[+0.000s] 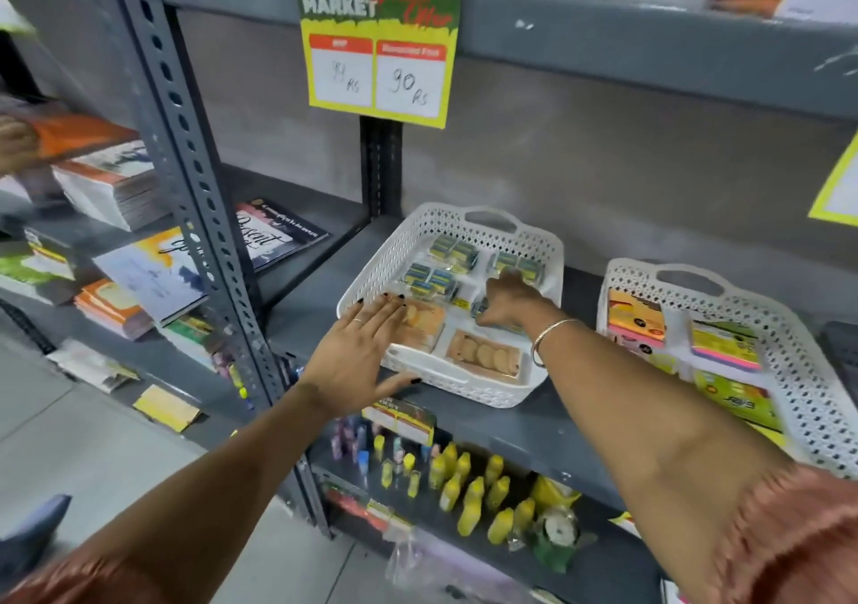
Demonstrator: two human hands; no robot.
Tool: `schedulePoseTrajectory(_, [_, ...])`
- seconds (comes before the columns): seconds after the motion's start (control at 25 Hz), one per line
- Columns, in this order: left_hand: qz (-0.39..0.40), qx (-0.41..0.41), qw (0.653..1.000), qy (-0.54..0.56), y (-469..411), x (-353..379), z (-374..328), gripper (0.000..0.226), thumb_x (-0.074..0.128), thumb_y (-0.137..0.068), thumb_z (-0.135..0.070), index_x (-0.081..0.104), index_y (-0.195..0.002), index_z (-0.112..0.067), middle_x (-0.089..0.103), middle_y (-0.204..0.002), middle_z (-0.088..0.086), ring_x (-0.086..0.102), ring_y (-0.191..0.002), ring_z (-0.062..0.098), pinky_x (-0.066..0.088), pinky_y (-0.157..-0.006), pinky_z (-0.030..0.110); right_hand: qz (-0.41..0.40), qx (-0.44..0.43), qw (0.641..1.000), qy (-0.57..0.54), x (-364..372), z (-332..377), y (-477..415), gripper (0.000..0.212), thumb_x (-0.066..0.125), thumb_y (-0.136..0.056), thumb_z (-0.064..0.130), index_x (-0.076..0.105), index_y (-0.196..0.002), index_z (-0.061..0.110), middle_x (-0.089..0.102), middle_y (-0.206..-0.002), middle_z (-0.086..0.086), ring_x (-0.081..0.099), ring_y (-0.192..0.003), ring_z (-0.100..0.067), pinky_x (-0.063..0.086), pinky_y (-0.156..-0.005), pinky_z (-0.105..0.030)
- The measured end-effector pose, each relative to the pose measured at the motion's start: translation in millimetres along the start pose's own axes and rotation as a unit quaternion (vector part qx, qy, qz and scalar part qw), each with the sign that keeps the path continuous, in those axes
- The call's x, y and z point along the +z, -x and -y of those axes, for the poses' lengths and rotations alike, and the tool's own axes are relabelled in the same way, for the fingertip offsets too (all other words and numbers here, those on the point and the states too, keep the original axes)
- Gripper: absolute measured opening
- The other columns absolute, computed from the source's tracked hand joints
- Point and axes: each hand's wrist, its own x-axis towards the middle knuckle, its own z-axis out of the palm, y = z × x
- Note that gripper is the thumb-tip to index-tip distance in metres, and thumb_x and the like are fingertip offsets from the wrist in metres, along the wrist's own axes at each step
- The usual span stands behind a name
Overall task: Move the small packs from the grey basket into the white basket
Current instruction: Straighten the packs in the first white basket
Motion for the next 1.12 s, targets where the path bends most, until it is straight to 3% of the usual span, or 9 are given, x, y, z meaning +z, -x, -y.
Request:
schedulePoseTrajectory(0.08, [0.005,-0.006,1.0,-0.004,0.0,-0.1,-0.5,0.093,0.009,-0.082,-0.074,0.03,-0.138,-0.002,0.035,-0.145,0.015,0.026,-0.135,0.025,0.021,-0.111,0.046,0.001,0.001,1.0,0.021,1.3,0.7,-1.6,0.05,0.065,-0.083,0.029,0.056,-0.122,-0.001,0.033,-0.146,-0.028,0.034,-0.137,-0.037,0.043,-0.102,-0.036])
schedulePoseTrajectory(0.28, [0.001,-0.01,1.0,-0.021,0.8,0.9,-0.9,0.095,0.005,-0.08,-0.075,0.028,-0.139,-0.003,0.033,-0.146,0.014,0.023,-0.136,0.024,0.016,-0.111,0.044,0.011,0.013,1.0,0.022,3.0,0.3,-6.4,0.051,0.063,-0.083,0.027,0.053,-0.125,0.001,0.046,-0.136,-0.023,0.047,-0.125,-0.034,0.046,-0.088,-0.034])
schedulePoseTrajectory(0.4, [0.001,-0.002,1.0,-0.019,1.3,-0.4,0.1,0.096,0.004,-0.08,-0.075,0.03,-0.138,-0.002,0.034,-0.145,0.015,0.025,-0.135,0.025,0.016,-0.112,0.041,0.0,0.007,1.0,-0.002,-1.6,-2.1,1.7,0.07,0.066,-0.081,0.031,0.038,-0.139,0.003,0.038,-0.145,-0.021,0.039,-0.134,-0.034,0.043,-0.101,-0.037])
schedulePoseTrajectory(0.52, [-0.011,-0.009,1.0,-0.004,3.0,-2.7,-3.3,0.092,0.009,-0.084,-0.071,0.03,-0.137,0.001,0.037,-0.143,0.019,0.025,-0.134,0.027,0.006,-0.111,0.04,-0.091,-0.009,0.995,-0.046,-19.0,-18.6,23.4,0.066,0.063,-0.085,0.031,0.038,-0.141,0.006,0.039,-0.145,-0.019,0.038,-0.134,-0.035,0.042,-0.104,-0.041])
schedulePoseTrajectory(0.64, [-0.051,-0.029,0.998,0.037,-2.6,-11.0,-32.8,0.088,0.012,-0.086,-0.068,0.02,-0.14,0.002,0.026,-0.147,0.019,0.019,-0.136,0.025,-0.001,-0.112,0.041,-0.224,0.003,0.972,-0.065,-44.1,-57.6,59.0,0.053,0.054,-0.089,0.02,0.042,-0.139,0.008,0.042,-0.139,-0.017,0.038,-0.133,-0.033,0.045,-0.098,-0.044])
schedulePoseTrajectory(0.8, [-0.083,0.062,0.992,0.073,-28.6,-22.1,-129.2,0.085,0.01,-0.088,-0.065,0.016,-0.141,0.001,0.021,-0.148,0.016,0.014,-0.137,0.024,0.003,-0.11,0.043,-0.305,0.077,0.946,-0.084,-62.0,-140.0,120.2,0.046,0.049,-0.089,0.014,0.047,-0.135,0.009,0.048,-0.133,-0.015,0.043,-0.129,-0.029,0.05,-0.093,-0.042])
schedulePoseTrajectory(1.0, [-0.054,0.194,0.978,0.06,-43.8,-7.2,-226.7,0.084,0.013,-0.088,-0.066,0.022,-0.14,0.0,0.029,-0.146,0.019,0.019,-0.136,0.024,0.007,-0.109,0.038,-0.274,0.24,0.931,-0.041,-49.4,-258.7,206.6,0.036,0.051,-0.088,0.012,0.056,-0.123,0.004,0.056,-0.127,-0.02,0.054,-0.12,-0.035,0.05,-0.089,-0.04])
schedulePoseTrajectory(1.12, [-0.032,0.204,0.977,0.054,-43.9,-2.5,-248.0,0.085,0.012,-0.088,-0.066,0.024,-0.14,0.0,0.031,-0.145,0.019,0.026,-0.134,0.028,0.014,-0.107,0.039,-0.172,0.33,0.928,-0.031,-28.3,-313.1,262.1,0.045,0.055,-0.091,0.023,0.052,-0.13,0.0,0.052,-0.137,-0.021,0.051,-0.126,-0.035,0.044,-0.101,-0.04])
